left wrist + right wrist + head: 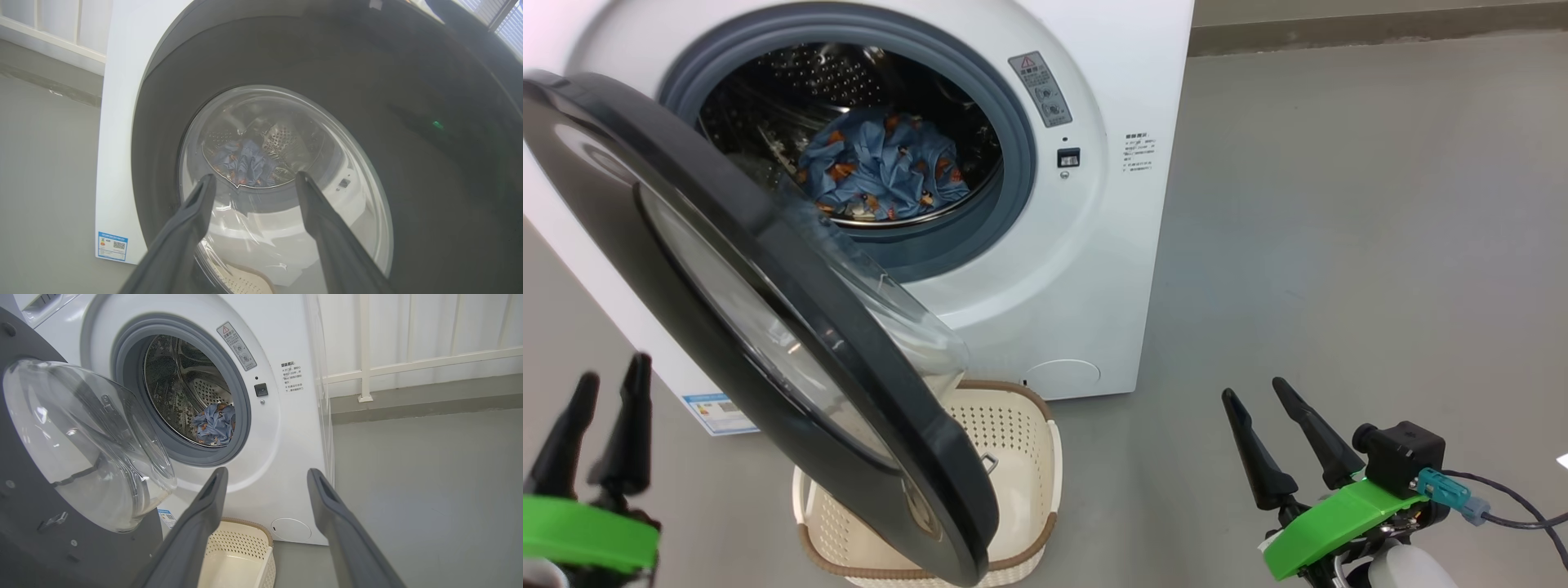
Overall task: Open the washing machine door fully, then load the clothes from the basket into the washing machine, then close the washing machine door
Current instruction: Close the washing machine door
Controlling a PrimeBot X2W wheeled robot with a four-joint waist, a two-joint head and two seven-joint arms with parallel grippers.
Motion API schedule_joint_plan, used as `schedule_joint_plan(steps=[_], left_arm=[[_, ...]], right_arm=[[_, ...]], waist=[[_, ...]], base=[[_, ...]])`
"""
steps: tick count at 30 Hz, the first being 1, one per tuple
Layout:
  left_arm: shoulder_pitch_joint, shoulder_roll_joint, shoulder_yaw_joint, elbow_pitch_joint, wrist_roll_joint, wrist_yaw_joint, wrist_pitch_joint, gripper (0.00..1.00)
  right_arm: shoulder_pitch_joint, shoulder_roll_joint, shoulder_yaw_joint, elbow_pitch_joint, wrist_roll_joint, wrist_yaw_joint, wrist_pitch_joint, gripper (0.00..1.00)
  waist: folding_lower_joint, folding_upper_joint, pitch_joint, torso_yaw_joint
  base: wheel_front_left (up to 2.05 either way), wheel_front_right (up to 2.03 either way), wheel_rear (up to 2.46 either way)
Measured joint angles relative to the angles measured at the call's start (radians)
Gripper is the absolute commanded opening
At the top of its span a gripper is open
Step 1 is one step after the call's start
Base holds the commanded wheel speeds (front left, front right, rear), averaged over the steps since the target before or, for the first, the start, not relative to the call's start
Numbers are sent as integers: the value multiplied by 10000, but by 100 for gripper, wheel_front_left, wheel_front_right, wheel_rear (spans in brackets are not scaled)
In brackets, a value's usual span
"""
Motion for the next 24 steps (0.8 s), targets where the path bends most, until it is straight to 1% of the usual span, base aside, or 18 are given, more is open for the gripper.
schedule_joint_plan(steps=[2,4,5,8,10,11,13,16,20,24], left_arm=[[193,-86,-127,253,658,0,-725,100],[287,-353,-242,504,966,6,-1252,100],[390,-460,-460,698,1482,4,-1722,100],[515,-500,-698,1126,2092,10,-2305,100],[527,-518,-844,1379,2464,123,-2598,100],[527,-518,-844,1379,2464,123,-2598,100],[536,-541,-965,1578,2872,198,-2986,100],[536,-711,-1127,1881,3342,357,-3402,100],[571,-880,-1177,2050,3745,366,-3710,100],[588,-974,-1166,2052,4174,364,-3772,100]], right_arm=[[0,-4,13,2,0,0,0,100],[0,-15,35,6,2,0,0,100],[0,-38,59,10,2,0,0,100],[0,-86,75,10,2,0,0,100],[0,-100,96,10,2,0,0,100],[0,-100,96,10,2,0,0,100],[-1,-104,130,8,4,0,0,100],[-6,-105,157,8,4,0,0,100],[-22,-150,161,-8,4,0,0,100],[-23,-169,54,-35,4,0,0,100]], waist=[[0,0,-11,-5],[0,0,-30,-3],[0,0,-47,-4],[0,0,-52,6],[0,0,-53,18],[0,0,-53,18],[0,0,-43,16],[0,0,-16,0],[0,0,29,-20],[0,0,56,13]], base=[[0,0,0],[0,0,0],[0,0,0],[0,0,0],[0,0,0],[0,0,0],[0,0,0],[0,0,0],[0,0,0],[0,0,0]])
